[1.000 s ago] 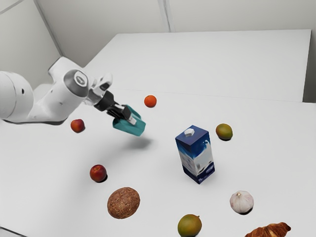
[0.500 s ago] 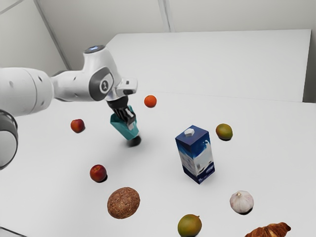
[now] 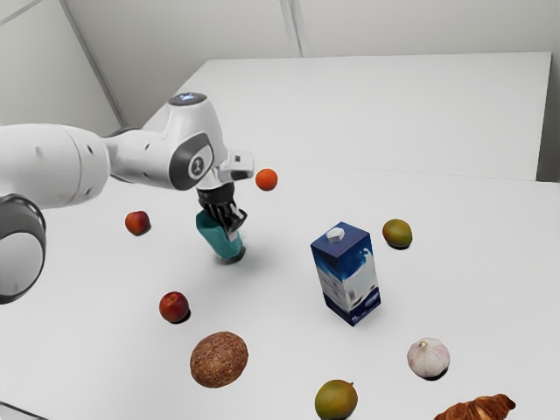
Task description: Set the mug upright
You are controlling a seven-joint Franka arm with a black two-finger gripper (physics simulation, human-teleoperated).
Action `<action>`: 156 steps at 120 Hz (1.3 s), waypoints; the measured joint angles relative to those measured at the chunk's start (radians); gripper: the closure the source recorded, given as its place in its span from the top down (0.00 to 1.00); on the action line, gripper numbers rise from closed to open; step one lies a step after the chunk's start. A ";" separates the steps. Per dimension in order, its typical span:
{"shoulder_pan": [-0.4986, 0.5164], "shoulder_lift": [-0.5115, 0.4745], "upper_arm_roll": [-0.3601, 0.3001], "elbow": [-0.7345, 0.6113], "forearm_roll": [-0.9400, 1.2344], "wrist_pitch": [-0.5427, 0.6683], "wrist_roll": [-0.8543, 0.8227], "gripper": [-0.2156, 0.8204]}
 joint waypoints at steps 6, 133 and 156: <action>0.000 0.000 0.000 -0.002 0.001 0.004 -0.010 0.06; -0.020 -0.086 -0.001 0.002 -0.002 0.013 -0.099 0.64; -0.013 -0.088 -0.008 0.098 -0.003 -0.040 -0.105 0.72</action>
